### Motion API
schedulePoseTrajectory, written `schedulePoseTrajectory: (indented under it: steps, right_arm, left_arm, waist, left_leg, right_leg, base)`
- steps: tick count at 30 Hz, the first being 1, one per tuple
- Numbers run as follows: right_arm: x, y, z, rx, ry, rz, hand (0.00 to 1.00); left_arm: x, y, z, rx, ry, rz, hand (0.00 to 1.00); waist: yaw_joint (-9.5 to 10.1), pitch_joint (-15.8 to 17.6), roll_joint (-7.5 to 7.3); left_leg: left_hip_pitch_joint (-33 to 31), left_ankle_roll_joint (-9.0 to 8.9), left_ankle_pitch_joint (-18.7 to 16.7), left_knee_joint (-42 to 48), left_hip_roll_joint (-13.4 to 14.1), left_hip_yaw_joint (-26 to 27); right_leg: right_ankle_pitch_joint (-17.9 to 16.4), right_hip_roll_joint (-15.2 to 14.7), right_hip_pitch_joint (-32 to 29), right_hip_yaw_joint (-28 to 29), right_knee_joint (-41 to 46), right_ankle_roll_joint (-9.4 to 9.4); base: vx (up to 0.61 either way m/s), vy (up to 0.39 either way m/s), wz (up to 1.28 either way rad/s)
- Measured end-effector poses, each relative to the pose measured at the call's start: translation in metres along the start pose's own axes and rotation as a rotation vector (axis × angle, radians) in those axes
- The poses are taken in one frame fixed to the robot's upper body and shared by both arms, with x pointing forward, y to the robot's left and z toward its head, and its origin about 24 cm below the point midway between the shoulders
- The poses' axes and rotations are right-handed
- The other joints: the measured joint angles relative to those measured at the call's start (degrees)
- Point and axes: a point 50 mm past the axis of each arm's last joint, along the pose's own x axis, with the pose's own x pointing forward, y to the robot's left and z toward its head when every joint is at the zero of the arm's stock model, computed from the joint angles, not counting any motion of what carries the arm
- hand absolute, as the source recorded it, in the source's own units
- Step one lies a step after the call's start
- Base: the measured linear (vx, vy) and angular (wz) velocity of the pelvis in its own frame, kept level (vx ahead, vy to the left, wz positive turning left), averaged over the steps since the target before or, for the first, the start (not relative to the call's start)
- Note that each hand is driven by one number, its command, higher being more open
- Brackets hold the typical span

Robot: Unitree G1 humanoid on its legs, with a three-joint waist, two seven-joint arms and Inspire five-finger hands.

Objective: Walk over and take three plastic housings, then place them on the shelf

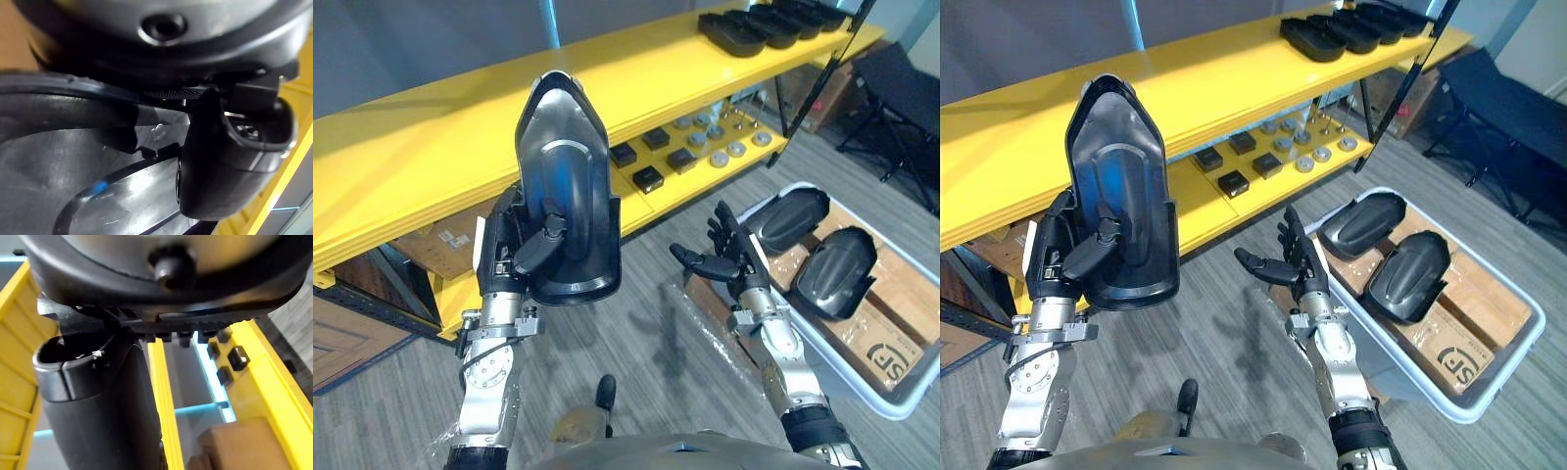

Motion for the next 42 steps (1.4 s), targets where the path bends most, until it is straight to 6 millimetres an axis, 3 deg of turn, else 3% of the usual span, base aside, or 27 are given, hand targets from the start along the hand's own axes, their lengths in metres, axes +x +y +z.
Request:
schedulePoseTrajectory:
  steps: [5, 13, 15, 18, 20, 21, 22, 23, 24, 25, 26, 27, 28, 30, 33, 35, 38, 39, 40, 41, 42]
  right_arm:
    - [-0.007, -0.010, -0.004, -0.001, 0.012, -0.047, 1.00]
    - [-0.014, -0.011, 0.001, 0.006, -0.017, -0.049, 1.00]
    - [-0.014, -0.011, 0.002, 0.007, -0.027, -0.050, 1.00]
    - [-0.013, -0.010, 0.004, 0.008, -0.045, -0.051, 1.00]
    - [-0.013, -0.010, 0.004, 0.012, -0.048, -0.053, 1.00]
    - [-0.013, -0.007, 0.003, 0.037, -0.056, -0.058, 1.00]
    - [-0.014, -0.005, 0.003, 0.055, -0.061, -0.060, 1.00]
    - [-0.016, -0.004, 0.003, 0.063, -0.061, -0.065, 1.00]
    - [-0.018, -0.004, 0.002, 0.066, -0.062, -0.070, 1.00]
    - [-0.022, -0.001, -0.002, 0.082, -0.053, -0.072, 1.00]
    - [-0.028, 0.003, -0.008, 0.098, -0.029, -0.072, 1.00]
    - [-0.030, 0.006, -0.011, 0.108, -0.017, -0.073, 1.00]
    - [-0.035, 0.011, -0.016, 0.126, 0.001, -0.071, 1.00]
    - [-0.036, 0.015, -0.018, 0.143, 0.008, -0.062, 1.00]
    - [-0.035, 0.010, -0.009, 0.132, -0.034, -0.057, 1.00]
    - [-0.035, 0.002, -0.001, 0.115, -0.070, -0.057, 1.00]
    - [-0.042, -0.002, 0.003, 0.098, -0.079, -0.049, 1.00]
    - [-0.054, 0.002, 0.005, 0.099, -0.083, -0.033, 1.00]
    - [-0.055, 0.004, 0.006, 0.100, -0.085, -0.029, 1.00]
    - [-0.054, 0.003, 0.012, 0.074, -0.102, -0.001, 1.00]
    - [-0.053, 0.003, 0.013, 0.073, -0.109, 0.001, 1.00]
  left_arm:
    - [-0.001, -0.006, -0.002, -0.026, 0.010, 0.010, 0.00]
    - [-0.004, -0.004, -0.004, -0.045, 0.020, 0.061, 0.00]
    - [-0.004, -0.004, -0.004, -0.047, 0.020, 0.073, 0.00]
    - [-0.005, -0.005, -0.005, -0.068, 0.020, 0.105, 0.00]
    - [-0.006, -0.006, -0.006, -0.075, 0.021, 0.117, 0.00]
    - [-0.005, -0.006, -0.005, -0.071, 0.019, 0.115, 0.00]
    - [-0.005, -0.007, -0.004, -0.071, 0.016, 0.113, 0.00]
    - [-0.005, -0.007, -0.004, -0.071, 0.016, 0.110, 0.00]
    - [-0.005, -0.007, -0.004, -0.071, 0.013, 0.105, 0.00]
    - [-0.005, -0.005, -0.003, -0.066, 0.012, 0.102, 0.00]
    - [-0.005, -0.004, -0.004, -0.066, 0.018, 0.101, 0.00]
    - [-0.006, -0.003, -0.004, -0.062, 0.020, 0.098, 0.00]
    - [-0.009, 0.000, -0.005, -0.056, 0.028, 0.104, 0.00]
    - [-0.012, 0.005, -0.005, -0.068, 0.038, 0.133, 0.00]
    - [-0.009, 0.008, 0.000, -0.061, 0.013, 0.138, 0.00]
    - [-0.006, 0.009, 0.002, -0.056, 0.002, 0.141, 0.00]
    - [-0.006, 0.005, 0.002, -0.079, 0.003, 0.153, 0.00]
    - [-0.006, 0.001, 0.001, -0.091, 0.008, 0.144, 0.00]
    - [-0.007, 0.002, 0.001, -0.092, 0.009, 0.144, 0.00]
    - [-0.010, -0.004, -0.003, -0.141, 0.026, 0.167, 0.00]
    - [-0.010, -0.005, -0.003, -0.146, 0.026, 0.168, 0.00]
  waist:
    - [-0.91, 0.71, 0.74]
    - [-1.27, 1.05, 1.01]
    - [-1.47, 1.91, 1.34]
    - [-1.47, 3.85, 2.80]
    - [-1.71, 4.26, 2.72]
    - [-1.67, 4.74, 1.66]
    - [-1.70, 4.70, 1.74]
    - [-1.68, 4.49, 2.01]
    - [-1.78, 4.13, 2.32]
    - [-1.88, 4.00, 0.78]
    - [-1.97, 4.01, 0.16]
    - [-1.99, 4.00, -0.05]
    - [-1.96, 3.93, -0.15]
    - [-2.10, 3.91, 0.12]
    - [-2.76, 3.39, 0.83]
    - [-4.07, 3.33, 1.70]
    - [-5.50, 3.10, 1.94]
    - [-5.39, 1.85, -0.15]
    - [-5.37, 1.48, -0.75]
    - [-4.70, -0.08, 1.64]
    - [-4.68, -0.21, 1.84]
  left_leg:
    - [-0.48, -2.07, -0.59, 0.51, 1.72, 0.59]
    - [-0.80, -1.99, -0.96, 1.47, 2.73, 3.69]
    - [-2.33, -1.67, -3.33, 6.04, 2.37, 3.79]
    - [-6.02, -0.99, -10.89, 19.28, 3.37, 6.50]
    - [-7.09, -0.48, -14.50, 25.03, 3.49, 8.32]
    - [-7.60, 0.39, -16.87, 29.15, 3.43, 10.49]
    - [-8.33, 2.01, -19.45, 34.36, 4.18, 12.27]
    - [-8.00, 2.64, -22.69, 37.28, 4.47, 13.47]
    - [-7.30, 2.45, -25.51, 37.11, 4.26, 13.49]
    - [-7.27, 3.27, -26.97, 37.79, 2.52, 13.60]
    - [-6.37, 3.99, -27.45, 37.06, 1.68, 13.55]
    - [-5.71, 4.20, -27.59, 36.26, 1.29, 13.31]
    - [-3.84, 5.09, -27.49, 34.27, 1.10, 12.83]
    - [-0.06, 4.72, -26.49, 29.83, 1.03, 12.34]
    - [4.01, 3.87, -24.80, 23.18, 0.88, 11.46]
    - [6.00, 3.28, -25.05, 21.31, 0.94, 9.52]
    - [10.71, -1.03, -27.55, 20.88, 2.47, 6.33]
    - [13.16, -4.05, -30.23, 21.74, 2.26, 4.78]
    - [13.59, -4.36, -30.79, 21.81, 2.09, 4.54]
    - [14.42, -5.04, -33.07, 22.46, 5.28, 4.26]
    - [14.36, -5.16, -33.01, 22.45, 5.71, 4.41]
  right_leg:
    - [0.73, 2.00, 1.25, -0.40, -3.60, 1.10]
    - [-0.19, 1.62, -0.45, 0.31, -0.18, 0.25]
    - [-0.94, 0.78, -0.53, 0.32, 1.58, 0.47]
    - [-3.86, -0.73, -0.22, 1.22, 6.59, 1.39]
    - [-7.13, -2.57, -0.27, 1.43, 10.26, 1.74]
    - [-8.78, -4.17, -0.08, 1.57, 11.48, 2.10]
    - [-9.22, -4.59, 0.37, 1.55, 12.19, 2.04]
    - [-10.19, -4.97, 0.98, 1.40, 13.29, 2.20]
    - [-11.07, -5.50, 1.00, 1.52, 16.39, 1.07]
    - [-10.10, -8.01, -3.22, 3.77, 25.91, -2.92]
    - [-5.08, -9.40, -7.91, 6.12, 34.12, -7.53]
    - [-2.46, -9.66, -9.90, 7.26, 37.09, -8.21]
    - [-2.26, -8.63, -12.61, 8.88, 41.20, -7.42]
    - [-3.77, -5.14, -14.55, 8.92, 39.19, -6.46]
    - [-4.26, 1.06, -18.83, 7.73, 23.16, -4.88]
    - [-1.72, 4.00, -21.16, 9.84, 12.80, -2.01]
    - [8.36, 8.25, -21.62, 14.10, 0.08, -2.54]
    - [20.00, 8.32, -20.00, 14.18, -4.35, -5.41]
    - [22.57, 7.88, -19.74, 14.22, -4.24, -6.31]
    - [20.65, 10.08, -19.26, 12.18, -2.71, -5.21]
    - [20.05, 10.19, -19.25, 11.92, -2.71, -5.52]
  base:
    - [-0.10, -0.065, -0.12]
    - [-0.03, -0.009, -0.03]
    - [-0.02, 0.035, 0.02]
    - [-0.05, 0.095, -0.03]
    - [-0.03, 0.111, 0.09]
    - [0.03, 0.216, 0.11]
    - [0.07, 0.240, 0.11]
    - [0.12, 0.176, 0.10]
    - [0.15, 0.127, 0.18]
    - [0.21, 0.155, 0.27]
    - [0.23, 0.132, 0.26]
    - [0.34, 0.153, 0.19]
    - [0.38, 0.114, 0.07]
    - [0.36, 0.084, 0.03]
    - [0.31, 0.035, 0.22]
    - [0.32, -0.015, 0.43]
    - [0.46, -0.160, 0.62]
    - [0.44, -0.228, 0.61]
    - [0.61, -0.360, 0.57]
    - [0.25, -0.166, 0.19]
    - [0.46, -0.283, 0.28]
